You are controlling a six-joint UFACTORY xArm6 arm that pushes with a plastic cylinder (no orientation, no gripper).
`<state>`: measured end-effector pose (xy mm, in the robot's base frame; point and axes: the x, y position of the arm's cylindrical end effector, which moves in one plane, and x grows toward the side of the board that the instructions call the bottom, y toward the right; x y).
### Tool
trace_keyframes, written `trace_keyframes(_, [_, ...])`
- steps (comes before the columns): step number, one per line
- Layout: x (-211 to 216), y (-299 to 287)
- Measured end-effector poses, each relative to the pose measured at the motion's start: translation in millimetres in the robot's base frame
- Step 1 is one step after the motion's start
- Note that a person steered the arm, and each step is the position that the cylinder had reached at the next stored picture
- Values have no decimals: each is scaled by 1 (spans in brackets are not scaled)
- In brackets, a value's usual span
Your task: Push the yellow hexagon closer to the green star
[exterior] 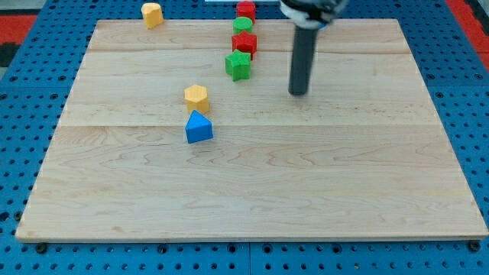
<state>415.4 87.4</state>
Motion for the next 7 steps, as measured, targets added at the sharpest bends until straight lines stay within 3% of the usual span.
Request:
trace_keyframes(1, [102,-33])
trace_keyframes(2, [156,-145])
trace_keyframes(3, [125,-245])
trace_keyframes(4, [83,-268])
trace_keyframes(5, [37,-244])
trace_keyframes(7, [11,-174])
